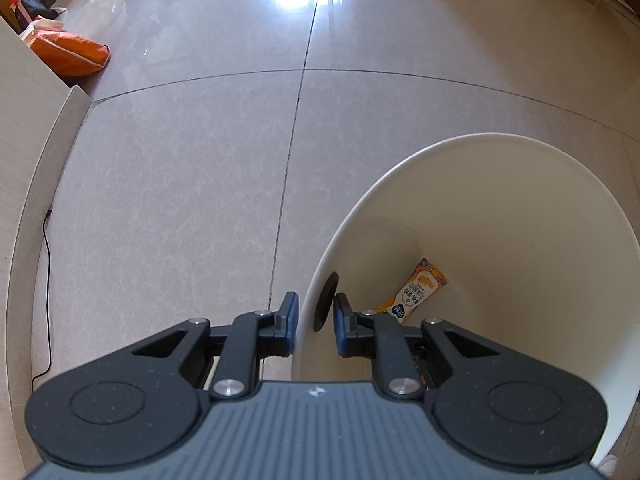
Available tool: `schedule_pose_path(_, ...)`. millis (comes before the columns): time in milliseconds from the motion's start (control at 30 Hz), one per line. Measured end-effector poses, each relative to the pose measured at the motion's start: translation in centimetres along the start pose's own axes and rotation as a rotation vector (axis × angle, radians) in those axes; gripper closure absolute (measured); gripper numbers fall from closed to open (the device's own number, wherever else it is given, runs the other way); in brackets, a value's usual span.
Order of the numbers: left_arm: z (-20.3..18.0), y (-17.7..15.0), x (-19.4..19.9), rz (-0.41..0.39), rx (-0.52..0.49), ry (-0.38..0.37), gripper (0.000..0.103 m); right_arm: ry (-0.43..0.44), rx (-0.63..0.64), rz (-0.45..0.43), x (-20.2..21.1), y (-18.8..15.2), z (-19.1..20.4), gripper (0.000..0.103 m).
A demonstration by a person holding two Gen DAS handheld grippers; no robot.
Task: Organize objects
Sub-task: 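Lower the right tool onto the red milk can and close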
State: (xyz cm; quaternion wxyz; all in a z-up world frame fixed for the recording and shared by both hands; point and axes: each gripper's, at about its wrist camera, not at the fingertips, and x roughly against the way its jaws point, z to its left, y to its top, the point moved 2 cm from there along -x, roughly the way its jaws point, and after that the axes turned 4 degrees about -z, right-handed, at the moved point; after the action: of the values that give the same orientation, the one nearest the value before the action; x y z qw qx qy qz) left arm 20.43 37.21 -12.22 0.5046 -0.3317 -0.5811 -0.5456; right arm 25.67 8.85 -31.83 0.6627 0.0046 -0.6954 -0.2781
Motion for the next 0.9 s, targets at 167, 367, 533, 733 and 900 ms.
schedule_pose_path(167,0.0,0.0,-0.1,0.005,0.007,0.0,0.086,0.042,-0.017,0.012,-2.2,0.5,-0.4,0.0)
schedule_pose_path(367,0.2,0.0,-0.1,0.004,0.013,-0.004,0.086,0.098,-0.057,0.046,-2.7,-0.4,1.0,0.0)
schedule_pose_path(533,0.2,-0.1,0.0,0.001,0.011,-0.002,0.086,0.082,-0.087,0.052,-2.8,-1.2,2.5,0.0)
schedule_pose_path(733,0.1,-0.1,-0.1,0.0,0.012,0.001,0.086,-0.002,-0.046,0.047,-3.8,-1.7,4.1,0.005)
schedule_pose_path(900,0.2,0.0,0.0,0.002,0.016,-0.001,0.086,-0.045,-0.072,0.055,-3.9,-1.9,5.5,0.012)
